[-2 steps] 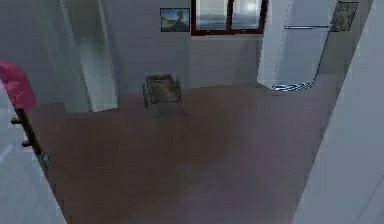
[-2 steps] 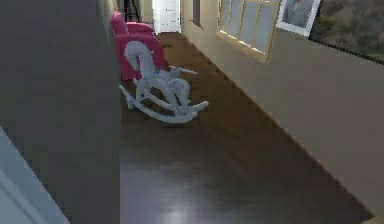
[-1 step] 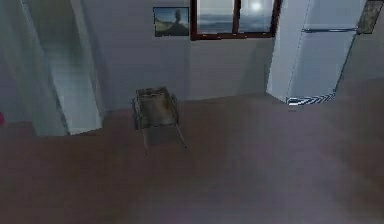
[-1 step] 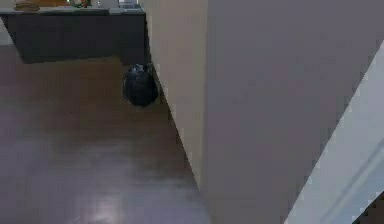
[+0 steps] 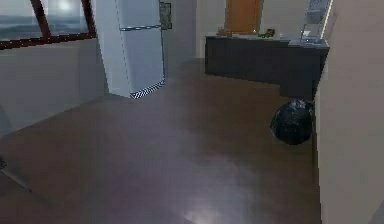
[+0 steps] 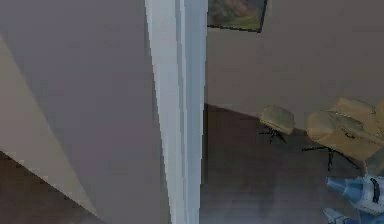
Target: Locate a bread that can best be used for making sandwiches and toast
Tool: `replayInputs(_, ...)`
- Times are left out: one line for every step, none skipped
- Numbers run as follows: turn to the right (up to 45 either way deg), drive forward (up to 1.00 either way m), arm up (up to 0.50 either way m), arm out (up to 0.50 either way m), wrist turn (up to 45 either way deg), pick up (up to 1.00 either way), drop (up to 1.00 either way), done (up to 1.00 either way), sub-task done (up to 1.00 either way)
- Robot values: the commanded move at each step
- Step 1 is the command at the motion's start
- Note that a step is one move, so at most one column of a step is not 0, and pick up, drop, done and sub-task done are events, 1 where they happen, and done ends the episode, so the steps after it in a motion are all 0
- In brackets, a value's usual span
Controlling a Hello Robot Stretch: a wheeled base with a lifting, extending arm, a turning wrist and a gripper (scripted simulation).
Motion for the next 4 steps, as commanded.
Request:
replayInputs(15.0, 0.00, 0.00, 0.00, 0.0, 0.00, 0.00, 0.00, 0.00)
replayInputs(0.0, 1.00, 0.00, 0.00, 0.0, 0.00, 0.00, 0.00, 0.00)
replayInputs(0.0, 1.00, 0.00, 0.00, 0.0, 0.00, 0.00, 0.00, 0.00)
replayInputs(3.0, 0.00, 0.00, 0.00, 0.0, 0.00, 0.00, 0.00, 0.00)
